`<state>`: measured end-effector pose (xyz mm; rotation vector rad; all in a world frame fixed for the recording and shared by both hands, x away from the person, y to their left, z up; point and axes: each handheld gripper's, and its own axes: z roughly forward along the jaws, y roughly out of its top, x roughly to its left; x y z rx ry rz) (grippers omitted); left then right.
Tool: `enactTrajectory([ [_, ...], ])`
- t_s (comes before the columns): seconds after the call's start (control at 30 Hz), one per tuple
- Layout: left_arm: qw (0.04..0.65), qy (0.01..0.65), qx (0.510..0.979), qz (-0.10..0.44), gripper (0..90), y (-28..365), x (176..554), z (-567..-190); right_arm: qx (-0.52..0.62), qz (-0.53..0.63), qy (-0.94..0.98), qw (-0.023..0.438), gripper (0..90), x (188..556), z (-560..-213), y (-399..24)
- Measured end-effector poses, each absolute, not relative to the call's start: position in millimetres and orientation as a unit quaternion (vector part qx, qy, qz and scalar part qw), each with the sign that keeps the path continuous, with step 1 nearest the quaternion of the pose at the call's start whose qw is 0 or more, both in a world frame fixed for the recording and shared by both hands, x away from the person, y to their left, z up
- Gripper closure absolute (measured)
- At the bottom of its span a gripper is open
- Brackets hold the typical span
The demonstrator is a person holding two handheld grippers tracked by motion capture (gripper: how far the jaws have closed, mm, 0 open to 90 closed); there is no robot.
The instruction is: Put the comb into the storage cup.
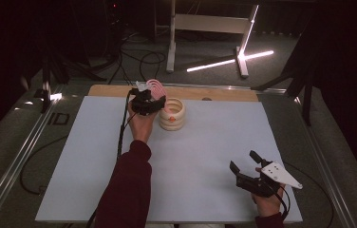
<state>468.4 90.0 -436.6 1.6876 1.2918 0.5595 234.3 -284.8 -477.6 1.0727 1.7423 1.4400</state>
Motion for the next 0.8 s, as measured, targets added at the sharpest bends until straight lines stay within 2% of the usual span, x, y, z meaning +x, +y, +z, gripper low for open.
enactTrajectory([
  [0.13,0.461,0.523,0.682,0.218,31.6,92.1,468.6,-435.5,0.406,0.546,0.662,0.314,14.9,234.6,-477.8,-284.9],
  [0.5,0.453,0.519,0.685,0.235,16.1,93.7,466.1,-431.0,0.406,0.546,0.662,0.314,14.9,234.4,-478.0,-283.9],
  [0.8,0.448,0.521,0.691,0.226,8.5,97.8,465.3,-430.7,0.406,0.545,0.663,0.314,14.9,234.5,-478.2,-283.5],
])
